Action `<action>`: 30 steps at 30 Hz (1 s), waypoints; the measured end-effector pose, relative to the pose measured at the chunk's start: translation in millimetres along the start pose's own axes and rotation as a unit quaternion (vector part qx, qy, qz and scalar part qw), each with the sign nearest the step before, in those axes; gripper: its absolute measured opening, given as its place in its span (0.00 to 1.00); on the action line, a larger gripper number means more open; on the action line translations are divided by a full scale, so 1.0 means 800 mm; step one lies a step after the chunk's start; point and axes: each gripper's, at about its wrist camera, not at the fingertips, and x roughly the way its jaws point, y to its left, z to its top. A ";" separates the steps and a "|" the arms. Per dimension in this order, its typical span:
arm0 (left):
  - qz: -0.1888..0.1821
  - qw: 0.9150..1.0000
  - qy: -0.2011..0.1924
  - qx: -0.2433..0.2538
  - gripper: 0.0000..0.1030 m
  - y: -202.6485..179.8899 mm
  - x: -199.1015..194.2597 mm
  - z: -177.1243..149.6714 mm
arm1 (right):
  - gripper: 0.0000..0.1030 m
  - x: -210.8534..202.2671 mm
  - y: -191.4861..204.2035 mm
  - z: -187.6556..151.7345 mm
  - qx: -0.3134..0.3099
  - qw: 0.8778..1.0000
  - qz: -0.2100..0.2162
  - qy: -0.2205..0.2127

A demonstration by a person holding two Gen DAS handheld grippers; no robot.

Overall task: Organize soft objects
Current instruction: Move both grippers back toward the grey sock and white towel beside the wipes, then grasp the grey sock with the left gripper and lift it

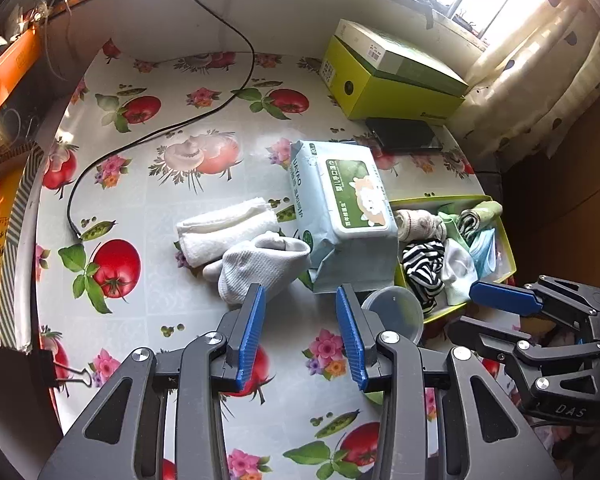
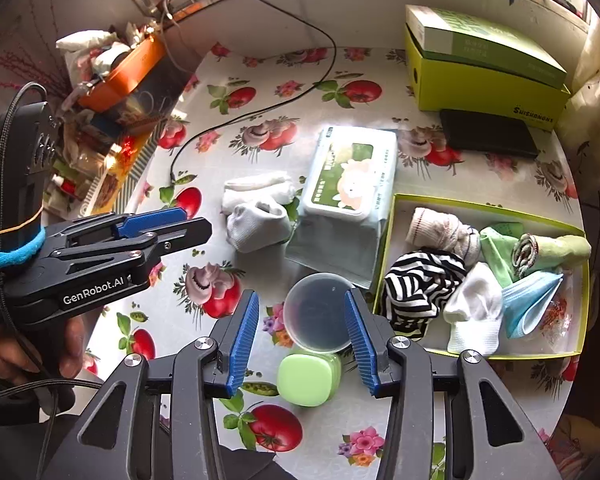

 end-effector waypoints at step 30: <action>-0.021 0.998 0.047 -0.028 0.42 0.054 0.072 0.002 | 0.47 0.026 0.008 0.006 -0.002 1.000 0.005 0.025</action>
